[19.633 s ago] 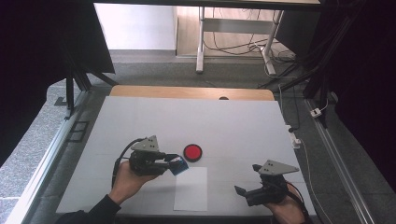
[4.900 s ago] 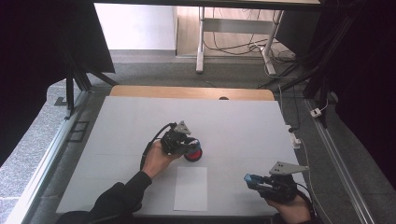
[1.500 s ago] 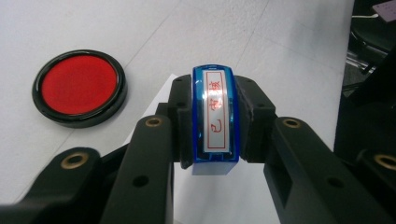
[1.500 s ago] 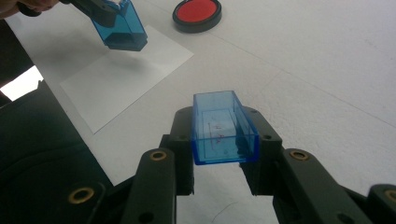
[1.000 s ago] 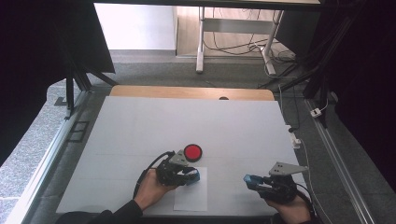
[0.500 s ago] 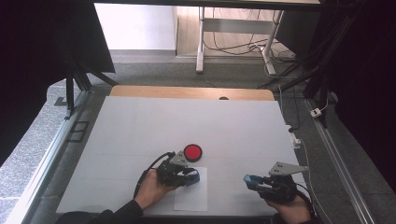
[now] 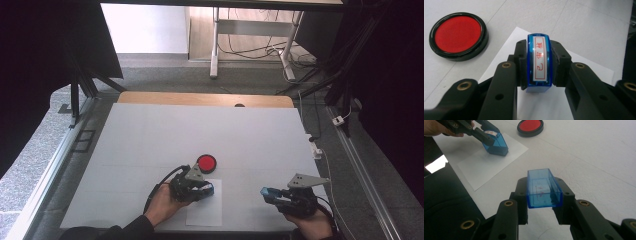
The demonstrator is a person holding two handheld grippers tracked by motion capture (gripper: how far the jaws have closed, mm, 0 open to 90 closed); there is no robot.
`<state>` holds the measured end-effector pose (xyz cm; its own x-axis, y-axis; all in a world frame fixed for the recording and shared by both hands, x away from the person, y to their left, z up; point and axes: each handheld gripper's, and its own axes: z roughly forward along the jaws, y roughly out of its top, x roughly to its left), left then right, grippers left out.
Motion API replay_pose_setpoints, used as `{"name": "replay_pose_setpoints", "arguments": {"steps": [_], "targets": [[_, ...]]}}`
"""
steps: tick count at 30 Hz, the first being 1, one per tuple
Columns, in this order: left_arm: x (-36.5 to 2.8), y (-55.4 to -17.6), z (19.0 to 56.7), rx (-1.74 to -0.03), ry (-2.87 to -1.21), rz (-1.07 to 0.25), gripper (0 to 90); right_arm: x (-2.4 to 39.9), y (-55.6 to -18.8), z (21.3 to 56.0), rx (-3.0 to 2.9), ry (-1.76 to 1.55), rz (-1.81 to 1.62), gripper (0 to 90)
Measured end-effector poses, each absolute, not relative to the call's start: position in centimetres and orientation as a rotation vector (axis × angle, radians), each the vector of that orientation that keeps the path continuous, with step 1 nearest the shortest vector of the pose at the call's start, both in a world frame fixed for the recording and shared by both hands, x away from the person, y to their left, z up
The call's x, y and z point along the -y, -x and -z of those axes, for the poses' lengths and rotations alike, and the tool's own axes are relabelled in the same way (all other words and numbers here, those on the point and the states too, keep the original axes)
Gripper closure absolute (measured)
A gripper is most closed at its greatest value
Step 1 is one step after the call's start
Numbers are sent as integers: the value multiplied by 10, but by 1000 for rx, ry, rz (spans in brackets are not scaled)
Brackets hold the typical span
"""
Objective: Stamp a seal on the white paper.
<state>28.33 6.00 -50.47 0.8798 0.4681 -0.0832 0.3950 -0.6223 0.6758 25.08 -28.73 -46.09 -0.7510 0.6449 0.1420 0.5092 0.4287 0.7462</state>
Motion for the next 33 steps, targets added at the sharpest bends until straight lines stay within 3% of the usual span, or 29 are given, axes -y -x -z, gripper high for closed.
{"name": "replay_pose_setpoints", "arguments": {"steps": [11, 23, 33], "targets": [[-69, -294, 509, -672, -2254, -11, 707, 287, -251, 461, -2513, -1024, -1226, 680], [-60, -284, 506, -629, -2310, -119, 706, 287, -251, 461, -2517, -1022, -1224, 680], [-63, -289, 505, -641, -2303, -71, 703, 287, -251, 461, -2518, -1022, -1223, 679]]}}
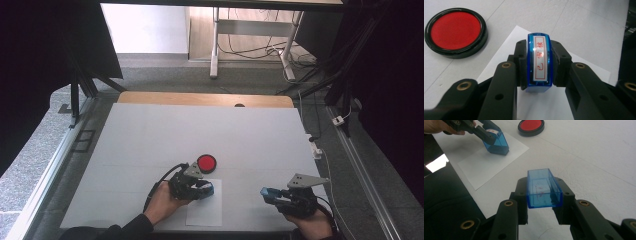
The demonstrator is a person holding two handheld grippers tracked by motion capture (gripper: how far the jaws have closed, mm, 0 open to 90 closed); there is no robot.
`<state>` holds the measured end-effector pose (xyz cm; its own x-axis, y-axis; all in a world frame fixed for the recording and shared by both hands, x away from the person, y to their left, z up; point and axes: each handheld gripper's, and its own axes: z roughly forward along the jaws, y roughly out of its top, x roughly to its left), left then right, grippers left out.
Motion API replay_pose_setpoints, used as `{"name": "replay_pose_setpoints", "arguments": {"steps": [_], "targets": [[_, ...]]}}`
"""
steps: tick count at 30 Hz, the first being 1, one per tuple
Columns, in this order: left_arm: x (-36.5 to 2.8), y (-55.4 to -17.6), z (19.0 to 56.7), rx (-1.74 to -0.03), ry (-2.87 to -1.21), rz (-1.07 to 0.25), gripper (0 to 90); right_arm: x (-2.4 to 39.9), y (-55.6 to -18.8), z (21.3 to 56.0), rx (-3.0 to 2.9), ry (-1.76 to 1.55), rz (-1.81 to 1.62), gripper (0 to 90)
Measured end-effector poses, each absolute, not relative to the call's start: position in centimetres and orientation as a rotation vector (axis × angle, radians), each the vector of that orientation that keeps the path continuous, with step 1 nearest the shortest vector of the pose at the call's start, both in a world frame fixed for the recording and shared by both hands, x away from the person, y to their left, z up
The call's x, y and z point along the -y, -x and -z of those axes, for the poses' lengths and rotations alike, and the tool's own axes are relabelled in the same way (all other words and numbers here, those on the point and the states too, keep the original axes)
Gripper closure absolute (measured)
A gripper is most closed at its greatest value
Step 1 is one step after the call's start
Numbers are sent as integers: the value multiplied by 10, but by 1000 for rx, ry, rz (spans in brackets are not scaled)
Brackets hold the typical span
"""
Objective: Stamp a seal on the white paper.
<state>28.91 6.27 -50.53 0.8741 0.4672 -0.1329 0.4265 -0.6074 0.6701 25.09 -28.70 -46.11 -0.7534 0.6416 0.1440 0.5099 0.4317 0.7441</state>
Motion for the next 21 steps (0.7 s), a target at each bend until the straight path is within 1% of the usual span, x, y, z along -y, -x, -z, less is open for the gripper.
{"name": "replay_pose_setpoints", "arguments": {"steps": [10, 21], "targets": [[-66, -294, 506, -661, -2286, -19, 702, 287, -251, 461, -2518, -1021, -1223, 679], [-69, -295, 501, -670, -2277, -20, 701, 287, -251, 461, -2519, -1020, -1227, 679]]}}
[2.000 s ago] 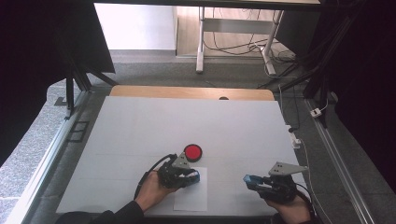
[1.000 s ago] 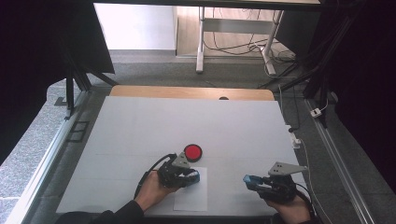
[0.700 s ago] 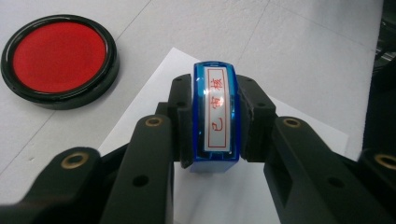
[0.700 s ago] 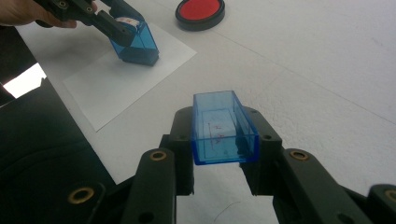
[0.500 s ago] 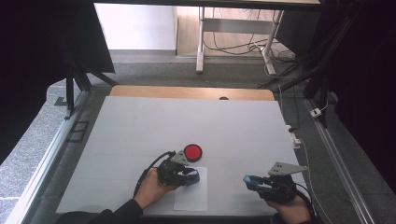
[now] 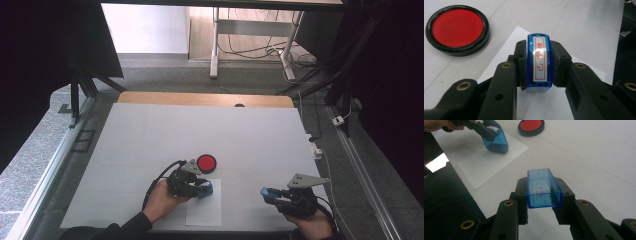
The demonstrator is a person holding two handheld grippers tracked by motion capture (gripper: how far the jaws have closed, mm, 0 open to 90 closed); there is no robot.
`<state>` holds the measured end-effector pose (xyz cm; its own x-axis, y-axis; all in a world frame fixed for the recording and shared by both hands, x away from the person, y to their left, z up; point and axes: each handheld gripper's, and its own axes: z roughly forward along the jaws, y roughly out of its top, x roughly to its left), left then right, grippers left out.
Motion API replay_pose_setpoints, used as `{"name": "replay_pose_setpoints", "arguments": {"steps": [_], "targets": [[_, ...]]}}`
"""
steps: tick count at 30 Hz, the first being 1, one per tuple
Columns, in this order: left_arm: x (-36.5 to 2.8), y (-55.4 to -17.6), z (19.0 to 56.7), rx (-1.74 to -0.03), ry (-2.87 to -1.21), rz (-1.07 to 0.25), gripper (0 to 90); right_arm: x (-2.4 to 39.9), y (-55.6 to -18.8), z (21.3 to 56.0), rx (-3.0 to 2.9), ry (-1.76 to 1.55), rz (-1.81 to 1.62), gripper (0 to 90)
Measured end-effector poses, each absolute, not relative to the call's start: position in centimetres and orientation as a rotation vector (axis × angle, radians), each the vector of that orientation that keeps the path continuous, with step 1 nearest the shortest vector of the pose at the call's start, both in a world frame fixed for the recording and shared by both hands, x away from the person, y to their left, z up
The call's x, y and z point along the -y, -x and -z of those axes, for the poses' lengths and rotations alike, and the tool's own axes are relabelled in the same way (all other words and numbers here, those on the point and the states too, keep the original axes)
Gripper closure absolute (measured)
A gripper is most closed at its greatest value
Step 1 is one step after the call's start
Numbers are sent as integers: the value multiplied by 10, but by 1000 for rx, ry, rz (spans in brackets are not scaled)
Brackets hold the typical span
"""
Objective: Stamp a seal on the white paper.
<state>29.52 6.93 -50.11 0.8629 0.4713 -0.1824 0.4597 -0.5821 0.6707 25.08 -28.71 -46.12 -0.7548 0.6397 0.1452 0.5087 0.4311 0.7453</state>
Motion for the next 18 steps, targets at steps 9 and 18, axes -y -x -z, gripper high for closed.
{"name": "replay_pose_setpoints", "arguments": {"steps": [9, 18], "targets": [[-74, -293, 493, -656, -2257, -32, 701, 287, -251, 461, -2519, -1020, -1227, 679], [-78, -292, 486, -651, -2239, -39, 701, 287, -251, 461, -2518, -1019, -1227, 679]]}}
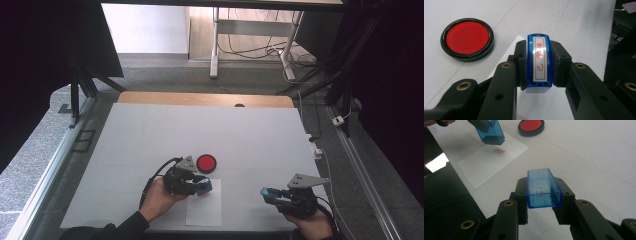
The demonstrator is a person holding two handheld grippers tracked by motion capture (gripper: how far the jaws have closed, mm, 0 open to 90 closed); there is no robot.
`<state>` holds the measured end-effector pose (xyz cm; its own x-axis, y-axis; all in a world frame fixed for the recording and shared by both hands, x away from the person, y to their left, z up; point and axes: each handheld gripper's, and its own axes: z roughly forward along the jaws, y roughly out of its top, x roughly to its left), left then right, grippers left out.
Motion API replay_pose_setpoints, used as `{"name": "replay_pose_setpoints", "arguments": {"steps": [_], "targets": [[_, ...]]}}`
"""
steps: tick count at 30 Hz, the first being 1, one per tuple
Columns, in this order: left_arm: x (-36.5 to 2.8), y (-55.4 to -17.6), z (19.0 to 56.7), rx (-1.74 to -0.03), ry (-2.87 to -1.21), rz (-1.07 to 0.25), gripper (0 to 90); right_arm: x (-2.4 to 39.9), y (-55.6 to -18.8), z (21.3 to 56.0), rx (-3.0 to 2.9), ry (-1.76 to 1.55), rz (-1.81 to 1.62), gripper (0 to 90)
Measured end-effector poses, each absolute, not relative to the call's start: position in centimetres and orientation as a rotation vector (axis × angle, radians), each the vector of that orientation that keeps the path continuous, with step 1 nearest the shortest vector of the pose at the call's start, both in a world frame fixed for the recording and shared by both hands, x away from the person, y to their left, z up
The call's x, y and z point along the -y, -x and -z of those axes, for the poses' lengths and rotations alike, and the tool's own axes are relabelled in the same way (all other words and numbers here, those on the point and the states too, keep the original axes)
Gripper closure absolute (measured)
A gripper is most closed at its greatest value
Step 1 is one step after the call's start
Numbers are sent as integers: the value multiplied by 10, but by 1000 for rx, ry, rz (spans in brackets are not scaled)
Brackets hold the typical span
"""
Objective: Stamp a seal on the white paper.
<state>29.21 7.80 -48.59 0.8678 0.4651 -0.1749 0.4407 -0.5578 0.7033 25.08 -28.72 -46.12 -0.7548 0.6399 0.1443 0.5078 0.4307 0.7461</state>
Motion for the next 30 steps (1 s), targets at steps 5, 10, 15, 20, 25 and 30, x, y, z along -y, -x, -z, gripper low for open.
{"name": "replay_pose_setpoints", "arguments": {"steps": [5, 10, 15, 20, 25, 30], "targets": [[-81, -291, 481, -644, -2228, -47, 701, 287, -251, 461, -2517, -1019, -1228, 679], [-84, -290, 476, -643, -2205, -49, 701, 287, -251, 461, -2518, -1023, -1224, 679], [-87, -288, 470, -632, -2183, -52, 701, 287, -251, 461, -2519, -1023, -1224, 679], [-90, -287, 465, -622, -2164, -52, 701, 287, -251, 461, -2519, -1023, -1223, 679], [-94, -285, 459, -609, -2145, -54, 701, 287, -251, 461, -2518, -1024, -1223, 679], [-98, -284, 454, -597, -2116, -44, 701, 287, -251, 461, -2520, -1024, -1221, 679]]}}
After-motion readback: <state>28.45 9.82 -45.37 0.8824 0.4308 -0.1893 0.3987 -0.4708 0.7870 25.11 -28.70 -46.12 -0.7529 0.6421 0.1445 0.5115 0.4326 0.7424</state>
